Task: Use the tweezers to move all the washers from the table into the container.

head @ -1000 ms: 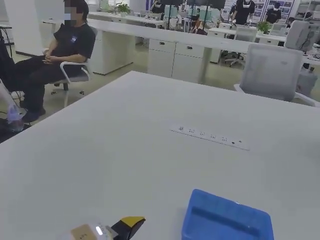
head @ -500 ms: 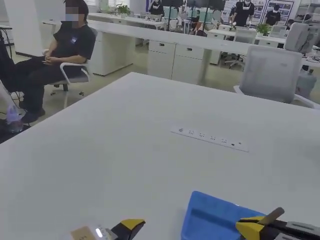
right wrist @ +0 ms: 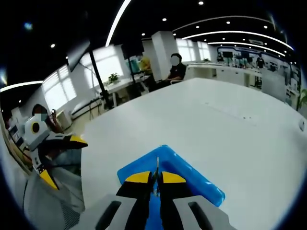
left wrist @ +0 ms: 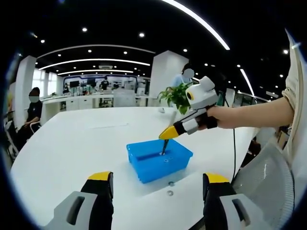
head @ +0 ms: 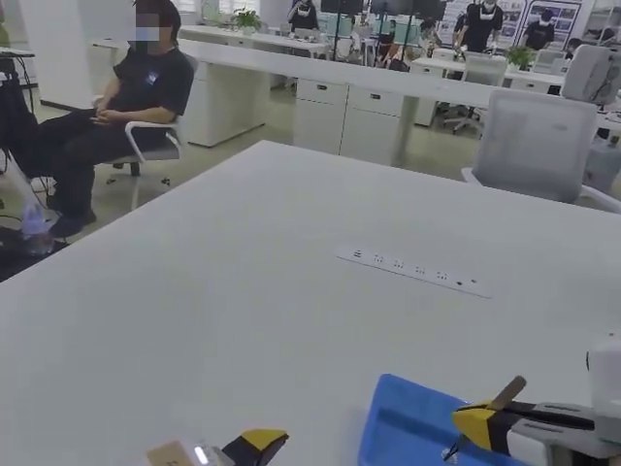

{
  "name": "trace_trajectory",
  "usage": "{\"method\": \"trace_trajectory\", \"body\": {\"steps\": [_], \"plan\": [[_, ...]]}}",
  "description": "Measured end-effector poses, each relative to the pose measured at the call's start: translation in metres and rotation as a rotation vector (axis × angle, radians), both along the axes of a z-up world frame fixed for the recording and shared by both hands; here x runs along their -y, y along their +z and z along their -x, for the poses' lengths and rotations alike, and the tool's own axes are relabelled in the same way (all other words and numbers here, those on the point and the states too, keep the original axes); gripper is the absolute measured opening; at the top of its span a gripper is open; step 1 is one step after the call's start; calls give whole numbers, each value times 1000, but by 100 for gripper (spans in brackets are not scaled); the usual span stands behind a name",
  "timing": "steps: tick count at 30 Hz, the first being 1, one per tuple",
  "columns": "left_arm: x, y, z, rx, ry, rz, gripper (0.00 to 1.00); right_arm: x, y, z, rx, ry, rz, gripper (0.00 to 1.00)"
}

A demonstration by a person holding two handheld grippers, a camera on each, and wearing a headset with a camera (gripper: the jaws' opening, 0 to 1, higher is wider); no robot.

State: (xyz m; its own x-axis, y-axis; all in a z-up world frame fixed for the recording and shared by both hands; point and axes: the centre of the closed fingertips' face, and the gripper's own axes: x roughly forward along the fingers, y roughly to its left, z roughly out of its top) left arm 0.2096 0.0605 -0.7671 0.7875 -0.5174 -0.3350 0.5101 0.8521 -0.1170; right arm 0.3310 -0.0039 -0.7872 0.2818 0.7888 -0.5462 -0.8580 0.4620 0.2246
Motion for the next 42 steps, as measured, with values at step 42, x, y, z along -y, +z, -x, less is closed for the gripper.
{"method": "trace_trajectory", "body": {"steps": [42], "plan": [[-2,0,-1,1,10,6,76,1,-32,-10,-10,58,122,4]]}}
